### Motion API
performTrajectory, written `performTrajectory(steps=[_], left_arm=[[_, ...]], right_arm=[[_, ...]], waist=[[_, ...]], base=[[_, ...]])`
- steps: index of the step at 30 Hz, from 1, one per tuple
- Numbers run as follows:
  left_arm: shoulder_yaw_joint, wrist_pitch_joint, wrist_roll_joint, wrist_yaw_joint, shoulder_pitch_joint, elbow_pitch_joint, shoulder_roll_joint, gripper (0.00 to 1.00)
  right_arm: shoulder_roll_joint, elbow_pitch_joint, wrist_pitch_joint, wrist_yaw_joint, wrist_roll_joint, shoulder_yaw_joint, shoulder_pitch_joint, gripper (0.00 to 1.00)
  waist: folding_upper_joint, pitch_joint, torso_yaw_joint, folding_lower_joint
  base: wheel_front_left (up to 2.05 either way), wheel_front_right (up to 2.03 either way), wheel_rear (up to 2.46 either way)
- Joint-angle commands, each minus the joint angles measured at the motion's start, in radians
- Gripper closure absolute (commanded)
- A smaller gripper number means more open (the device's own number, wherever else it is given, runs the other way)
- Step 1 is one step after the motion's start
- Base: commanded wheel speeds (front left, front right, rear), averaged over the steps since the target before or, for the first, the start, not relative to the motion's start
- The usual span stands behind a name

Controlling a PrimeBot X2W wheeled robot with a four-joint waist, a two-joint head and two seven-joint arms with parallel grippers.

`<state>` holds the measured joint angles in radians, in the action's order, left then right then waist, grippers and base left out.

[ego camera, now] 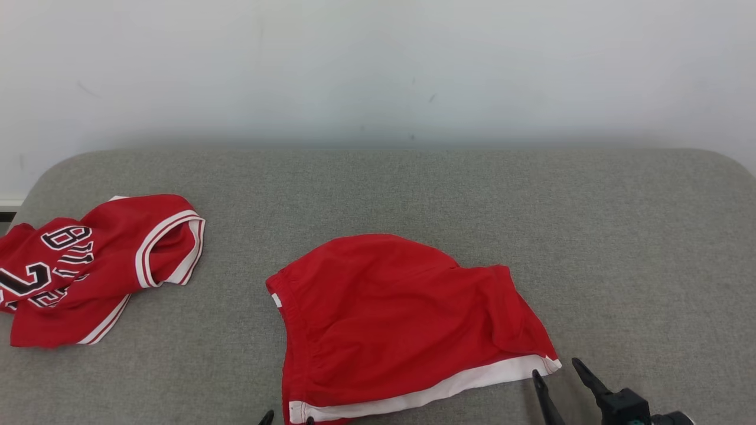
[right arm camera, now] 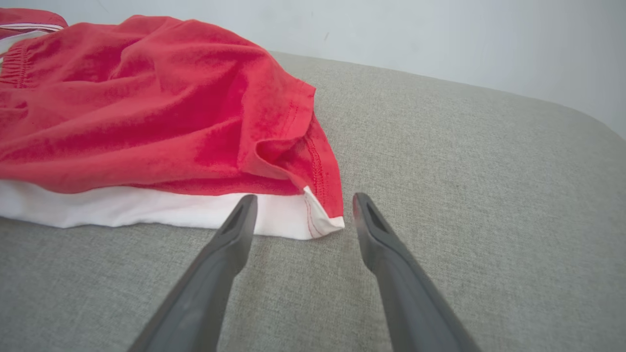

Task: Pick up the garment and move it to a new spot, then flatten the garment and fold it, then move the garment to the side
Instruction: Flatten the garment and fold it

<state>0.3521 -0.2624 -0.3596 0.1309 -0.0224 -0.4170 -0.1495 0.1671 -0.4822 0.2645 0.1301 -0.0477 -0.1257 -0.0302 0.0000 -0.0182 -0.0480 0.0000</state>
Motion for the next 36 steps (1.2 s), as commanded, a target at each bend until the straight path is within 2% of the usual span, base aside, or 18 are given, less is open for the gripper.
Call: performTrajectory(steps=[1,12,13,14,15,22,32,36], left_arm=[[0.003,-0.001,0.002,-0.001,0.02,-0.002,-0.003,0.0],[0.068,-0.001,-0.048,-0.001,0.115,-0.092,-0.015,0.0],[0.07,-0.001,-0.058,-0.001,0.121,-0.097,-0.015,0.24],[0.072,-0.001,-0.065,-0.001,0.128,-0.103,-0.015,0.55],[0.079,-0.001,-0.07,-0.001,0.135,-0.101,-0.016,1.0],[0.069,-0.001,-0.095,-0.001,0.09,-0.033,-0.033,1.0],[0.105,-0.001,-0.143,-0.001,0.017,0.072,-0.086,1.0],[0.105,-0.001,-0.154,-0.001,0.038,0.121,-0.136,1.0]], right_arm=[[0.011,-0.007,0.002,0.002,0.007,-0.004,-0.015,0.0],[0.058,-0.13,0.002,0.002,0.006,-0.067,-0.122,0.0],[0.057,-0.143,0.002,0.002,0.003,-0.076,-0.131,0.56],[0.059,-0.155,0.002,0.002,0.001,-0.085,-0.142,0.8],[0.059,-0.17,0.002,0.002,-0.003,-0.099,-0.15,1.0],[0.068,-0.173,0.002,0.002,-0.063,-0.162,-0.16,1.0],[0.131,-0.04,0.002,0.002,-0.256,-0.254,-0.042,1.0],[0.178,0.025,0.001,0.002,-0.325,-0.286,-0.046,1.0]], waist=[[0.0,-0.004,-0.002,0.0],[0.0,-0.041,-0.005,0.0],[0.0,-0.043,-0.005,0.0],[0.0,-0.045,-0.005,0.0],[0.0,-0.046,-0.006,0.0],[0.0,-0.036,-0.008,0.0],[0.0,-0.021,-0.017,0.0],[0.0,-0.022,-0.002,0.0]], base=[[0.0,0.0,0.0],[0.0,0.0,0.0],[0.0,0.0,0.0],[0.0,0.0,0.0],[0.0,0.0,0.0],[0.0,0.0,0.0],[0.0,0.0,0.0],[0.0,0.0,0.0]])
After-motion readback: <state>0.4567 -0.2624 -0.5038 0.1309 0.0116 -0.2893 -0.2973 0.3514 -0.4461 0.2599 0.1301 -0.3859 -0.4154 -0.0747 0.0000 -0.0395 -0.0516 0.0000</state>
